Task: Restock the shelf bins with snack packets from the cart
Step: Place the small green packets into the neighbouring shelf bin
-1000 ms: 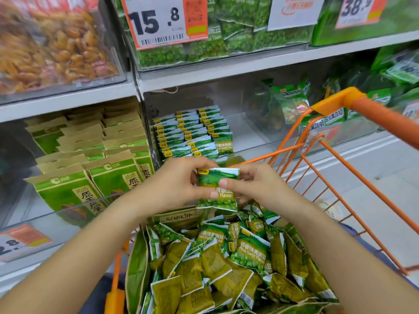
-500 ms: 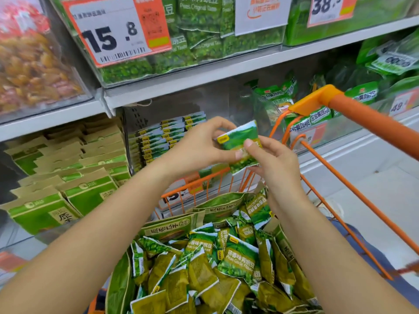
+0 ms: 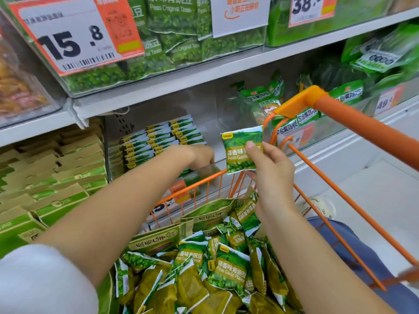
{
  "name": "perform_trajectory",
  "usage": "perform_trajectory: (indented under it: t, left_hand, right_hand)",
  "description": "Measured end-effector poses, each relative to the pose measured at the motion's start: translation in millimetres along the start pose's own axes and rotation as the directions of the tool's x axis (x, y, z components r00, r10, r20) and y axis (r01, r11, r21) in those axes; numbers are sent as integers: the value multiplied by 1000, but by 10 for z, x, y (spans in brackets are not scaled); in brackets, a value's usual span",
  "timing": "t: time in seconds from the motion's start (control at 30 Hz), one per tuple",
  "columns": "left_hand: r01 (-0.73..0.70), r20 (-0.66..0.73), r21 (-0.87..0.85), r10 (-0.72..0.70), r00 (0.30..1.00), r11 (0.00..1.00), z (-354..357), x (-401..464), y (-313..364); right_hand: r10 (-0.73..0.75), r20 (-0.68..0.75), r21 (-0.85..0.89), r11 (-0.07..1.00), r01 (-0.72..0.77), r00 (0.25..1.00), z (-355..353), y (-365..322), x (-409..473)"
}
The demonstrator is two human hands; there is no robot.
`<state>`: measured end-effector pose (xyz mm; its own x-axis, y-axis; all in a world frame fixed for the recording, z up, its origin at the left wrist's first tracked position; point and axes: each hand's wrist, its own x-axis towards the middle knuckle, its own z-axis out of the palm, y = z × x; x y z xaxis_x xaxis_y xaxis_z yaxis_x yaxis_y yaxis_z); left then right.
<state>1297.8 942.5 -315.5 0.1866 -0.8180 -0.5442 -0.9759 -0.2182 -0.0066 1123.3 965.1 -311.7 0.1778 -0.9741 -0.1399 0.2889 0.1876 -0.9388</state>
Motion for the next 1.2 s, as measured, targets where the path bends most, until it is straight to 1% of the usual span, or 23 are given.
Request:
perform_trajectory:
  t: [0.1,0.17,0.2,0.23,0.3,0.37,0.47,0.57,0.67,0.7,0.77,0.8,0.83,0.87,0.9,0.93,0.97,1.0,1.03,1.07,1.1,1.17,1.2]
  left_hand:
    - [-16,-63,-60,12,998,998,11,37,-58]
    - [-11,-182,-131,-13,983,991,36,92,-155]
    - [-9,-251,-132,-25,968,991,50,98,-190]
    - [-23,-304,-117,-14,953,993,61,80,-206]
    - [-21,-342,-57,1,940,998,86,58,-217]
    - [13,-386,13,-7,922,1000,103,63,-223]
    - [124,-499,43,-86,863,991,86,73,-291]
    - [205,-539,26,-159,827,978,60,102,-368]
    - [222,-508,-10,-197,839,975,66,122,-411]
    - [211,-492,-64,-214,844,975,68,111,-432]
    - [95,-487,-309,-244,838,946,29,6,-454]
    - [-20,-508,-476,-256,823,879,-11,-79,-433]
    - [-156,-525,-618,-257,811,771,-56,-191,-387]
    - [-275,-518,-713,-220,826,645,-110,-333,-314]
    - [-354,-486,-774,-134,864,525,-156,-491,-224]
    - [-388,-442,-802,-14,897,455,-187,-636,-145]
    - [-393,-394,-805,96,914,445,-196,-754,-77]
    - [-385,-348,-783,169,922,488,-189,-833,-30]
    - [-383,-325,-752,204,924,536,-174,-867,-10]
    - [-385,-333,-727,198,922,569,-158,-854,-25]
    - [-393,-373,-731,155,915,559,-158,-828,-60]
    - [-395,-470,-791,-52,881,467,-184,-719,-183]
    - [-392,-513,-802,-184,838,451,-194,-635,-262]
  right_hand:
    - [-28,17,-40,999,28,999,26,-4,-8]
    - [-44,30,-48,998,45,999,20,-10,-23]
    - [-47,32,-48,998,48,998,14,-10,-28]
    - [-48,33,-49,998,49,998,9,-10,-34]
    - [-46,35,-58,997,48,998,9,-7,-41]
    - [-42,36,-62,997,45,998,12,-2,-38]
    - [-28,38,-58,998,30,999,14,5,-41]
    - [-13,31,-58,998,14,999,9,0,-47]
    - [-7,41,-74,997,10,999,10,5,-51]
    - [-4,54,-82,997,8,999,11,6,-57]
    - [4,83,-99,995,4,997,12,13,-62]
    - [5,98,-108,994,5,995,10,14,-63]
    - [3,114,-114,993,11,993,3,14,-67]
    - [-2,132,-120,993,18,991,5,11,-74]
    - [-5,149,-125,992,24,989,11,7,-86]
    - [-6,161,-127,992,27,987,17,-1,-99]
    - [-7,173,-139,990,32,985,18,7,-100]
    - [-4,182,-153,988,33,983,25,9,-115]
    - [-4,192,-169,985,37,981,33,20,-123]
    - [-10,198,-218,974,54,980,40,39,-122]
    - [-30,208,-326,940,98,978,43,63,-122]
    - [-93,276,-584,774,244,957,32,130,-135]
    - [-136,322,-678,657,329,937,24,154,-151]
